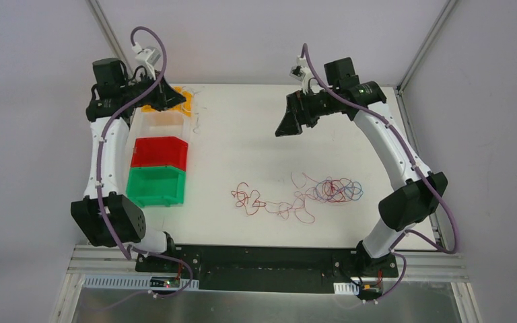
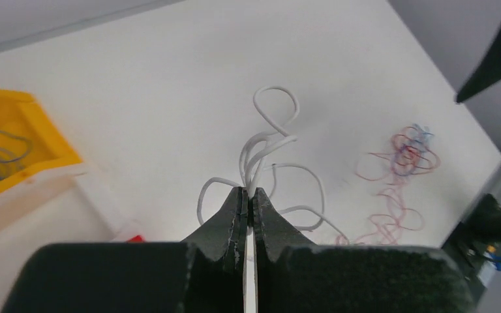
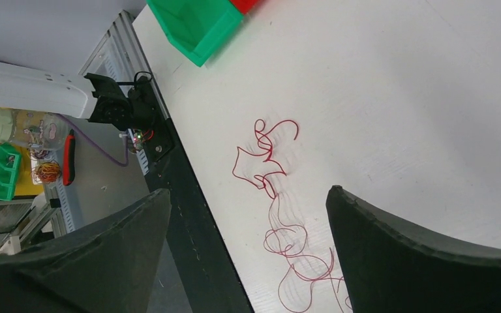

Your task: Untangle the cables

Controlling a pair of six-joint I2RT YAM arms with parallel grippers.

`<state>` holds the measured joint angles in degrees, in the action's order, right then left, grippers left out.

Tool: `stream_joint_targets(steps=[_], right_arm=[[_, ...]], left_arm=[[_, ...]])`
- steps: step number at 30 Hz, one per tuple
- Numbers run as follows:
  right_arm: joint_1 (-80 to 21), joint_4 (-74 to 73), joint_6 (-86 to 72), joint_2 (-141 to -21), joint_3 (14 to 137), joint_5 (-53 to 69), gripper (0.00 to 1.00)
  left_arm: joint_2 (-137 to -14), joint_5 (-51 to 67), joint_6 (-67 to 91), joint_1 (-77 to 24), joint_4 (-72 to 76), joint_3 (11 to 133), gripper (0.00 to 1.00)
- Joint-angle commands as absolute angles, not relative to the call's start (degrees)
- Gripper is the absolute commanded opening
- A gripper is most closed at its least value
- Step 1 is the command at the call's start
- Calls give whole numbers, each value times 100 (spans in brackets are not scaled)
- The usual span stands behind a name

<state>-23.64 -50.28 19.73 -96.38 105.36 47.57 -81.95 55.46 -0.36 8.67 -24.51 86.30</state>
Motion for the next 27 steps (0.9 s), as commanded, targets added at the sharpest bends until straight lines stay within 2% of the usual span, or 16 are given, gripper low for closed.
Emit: stream_joint_targets(steps=[1, 10, 19, 20, 23, 24, 25, 27], right_arm=[[-2278, -4794, 1937, -9237, 10328, 4540, 93], [-2128, -5089, 2097, -9184, 10107, 4473, 93], [-1964, -5405, 2333, -9126, 9868, 4269, 93], [-1943, -5489, 2397, -9150, 9851, 4213, 93], [-1909, -5931, 2757, -9320, 9904, 3973, 93], [-1903, -6098, 2892, -9397, 9933, 3874, 93], [-1891, -6266, 3016, -9461, 9927, 3776, 92], [-1863, -6542, 3254, -9552, 9833, 3638, 90]], left_arm=[[-8868, 4814, -1182, 1504, -2991, 9156, 0], [-10346, 3667, -2585, 1982, -2917, 9765, 0], [-10875, 2789, -3283, 2035, -2821, 9276, 0], [-10860, 2734, -3257, 2031, -2828, 9264, 9], [-10730, 2756, -2935, 2026, -2898, 9386, 56], [-10650, 2831, -2838, 2022, -2900, 9422, 64], [-10573, 2948, -2741, 2016, -2908, 9463, 67], [-10389, 3290, -2529, 1997, -2953, 9531, 69]])
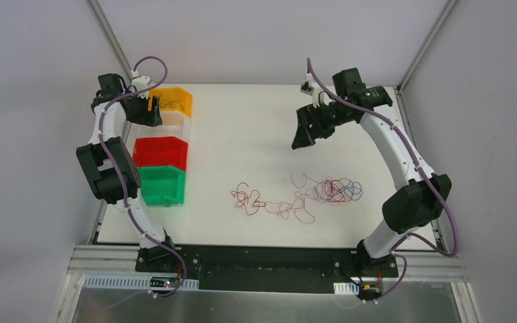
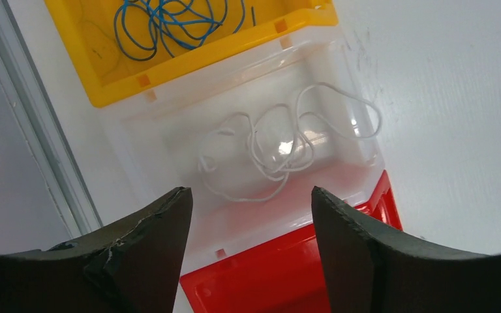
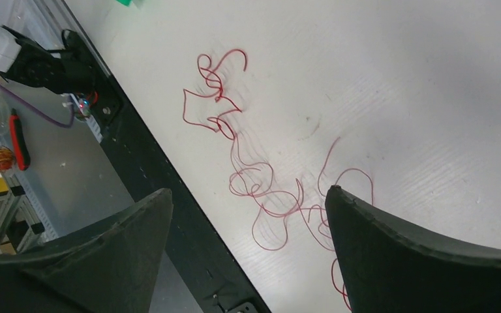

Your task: Untangle the cables

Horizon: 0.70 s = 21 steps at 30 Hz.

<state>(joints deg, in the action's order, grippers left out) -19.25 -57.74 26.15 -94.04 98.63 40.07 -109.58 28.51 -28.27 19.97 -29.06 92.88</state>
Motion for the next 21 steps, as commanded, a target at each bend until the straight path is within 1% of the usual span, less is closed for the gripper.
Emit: stream_joint_targets(steps=[1, 5, 7, 12, 14, 15, 18, 21], right_arm=[[-1852, -6605, 3316, -9574, 9750, 3538, 89], [-1746, -6596, 3368, -9515, 9237, 3471, 86], [-1681, -6534, 3362, -9475, 8977, 3411, 84], [-1392, -6389, 3427, -9475, 8379, 3236, 78], [-1281, -6259, 3462, -9506, 8149, 3027, 76], [-1242, -6173, 3444, -9528, 8053, 2920, 75], [-1131, -5926, 3259, -9674, 7828, 2698, 72], [-1085, -5782, 3034, -9866, 7702, 2563, 69]], left_arm=[[-10283, 3518, -2419, 1977, -2984, 9525, 69], [-9774, 4620, -1974, 1746, -3032, 9128, 68], [-9451, 4966, -1938, 1393, -3040, 8733, 67], [-8803, 5054, -2294, 54, -3083, 7705, 64], [-8730, 5098, -2233, -673, -3095, 7365, 63], [-8728, 5112, -2181, -847, -3094, 7210, 64], [-8768, 5141, -2143, -1821, -3065, 6743, 68], [-8795, 4855, -2256, -2688, -2719, 6361, 73]])
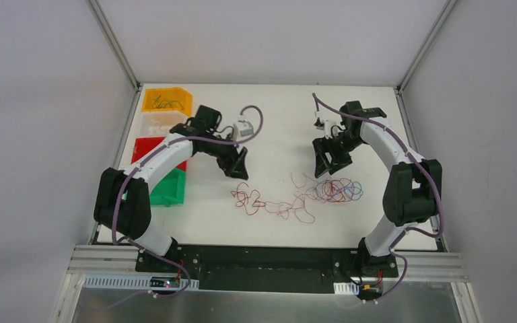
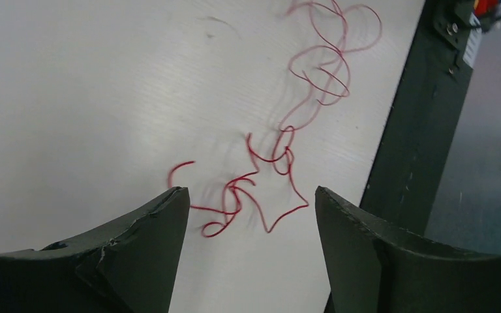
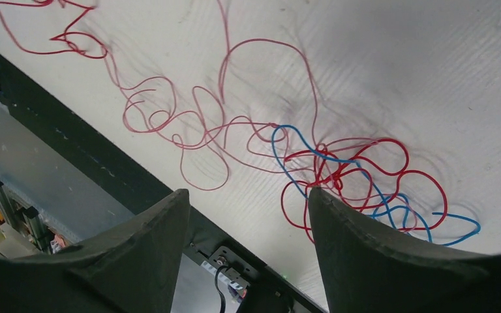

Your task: Untangle the cables

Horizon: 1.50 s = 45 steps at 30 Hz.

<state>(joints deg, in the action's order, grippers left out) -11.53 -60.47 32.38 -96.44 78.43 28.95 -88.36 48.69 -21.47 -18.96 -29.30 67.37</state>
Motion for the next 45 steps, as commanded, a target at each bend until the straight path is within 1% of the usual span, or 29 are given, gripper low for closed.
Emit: stream_joint_targets(steps=[1, 4, 8, 10, 12, 14, 15, 16, 17, 18, 20, 24, 26, 29, 31, 32, 38, 45], right_arm=[[-1076, -5757, 2974, -9933, 7666, 2551, 68], [-1079, -5660, 2750, -10074, 7538, 2586, 67], [-1179, -5417, 2661, -10216, 7363, 2415, 67], [-1275, -5315, 2709, -10268, 7277, 2202, 67], [-1423, -5080, 2758, -10312, 7140, 1744, 67], [-1570, -4766, 2801, -10337, 6951, 1217, 66], [-1619, -4653, 2811, -10373, 6903, 995, 64], [-1658, -4600, 2799, -10436, 6883, 793, 62], [-1668, -4580, 2783, -10500, 6899, 656, 60], [-1664, -4579, 2757, -10577, 6925, 516, 58], [-1645, -4552, 2730, -10661, 6929, 336, 53], [-1599, -4504, 2698, -10696, 6941, 280, 40], [-1590, -4520, 2698, -10731, 6957, 240, 34], [-1551, -4586, 2706, -10817, 7031, 243, 17], [-1527, -4653, 2694, -10872, 7103, 259, 4], [-1529, -4688, 2682, -10896, 7145, 272, 0], [-1523, -4810, 2587, -10896, 7345, 420, 0], [-1527, -4900, 2586, -10875, 7468, 567, 0]], left_arm=[[-8816, 4731, -2291, -2917, -2573, 6251, 73], [-9011, 4407, -2527, -3381, -2425, 6060, 77], [-9334, 3570, -2722, -3667, -2410, 5917, 81], [-9393, 3184, -2735, -3708, -2387, 5888, 81], [-9388, 2942, -2751, -3709, -2378, 5901, 80], [-9460, 2678, -2739, -3710, -2401, 5974, 75], [-9506, 2566, -2803, -3709, -2503, 6018, 70], [-9555, 2410, -2910, -3710, -2674, 6060, 63], [-9588, 2245, -3040, -3708, -2805, 6070, 58], [-9592, 2072, -3160, -3709, -2937, 6066, 46], [-9467, 1897, -3483, -3682, -3104, 5953, 28], [-9009, 1915, -3709, -3338, -3167, 5649, 1], [-8843, 2000, -3731, -2927, -3304, 5693, 0], [-8560, 2139, -3865, -2219, -3584, 5921, 0], [-8361, 2127, -4060, -1838, -3686, 6064, 0], [-8263, 2150, -4129, -1612, -3729, 6165, 0], [-7770, 2976, -3771, -682, -4302, 7253, 0], [-7771, 3526, -3597, 672, -4928, 8364, 0]])
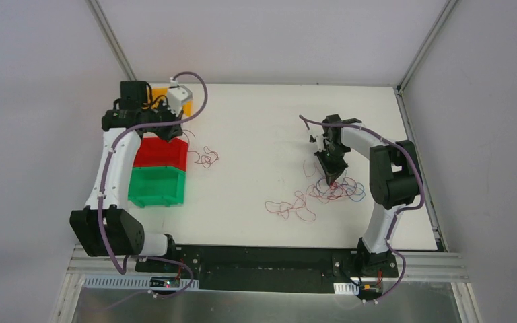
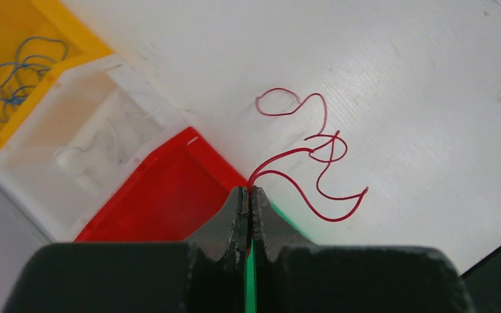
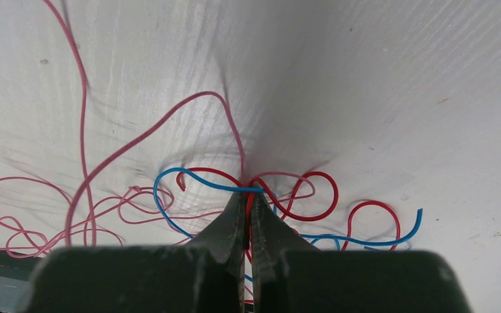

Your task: Untangle the cables

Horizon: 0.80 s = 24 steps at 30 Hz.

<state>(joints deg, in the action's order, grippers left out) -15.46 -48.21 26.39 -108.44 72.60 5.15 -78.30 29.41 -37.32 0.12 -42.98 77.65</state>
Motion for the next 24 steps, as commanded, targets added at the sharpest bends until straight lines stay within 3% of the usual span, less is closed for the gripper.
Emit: stream_joint_targets(steps=[1, 11, 24], right_arm=[[-1524, -4911, 2588, -10872, 7481, 577, 0], [-1521, -4919, 2602, -10890, 7457, 657, 0], [-1527, -5001, 2667, -10881, 7508, 829, 0]], left_arm=[[-7815, 3597, -3527, 899, -4970, 8582, 0], [-8503, 4506, -2600, 2722, -5140, 10499, 0], [-9172, 4094, -3258, 3077, -5120, 9897, 0]])
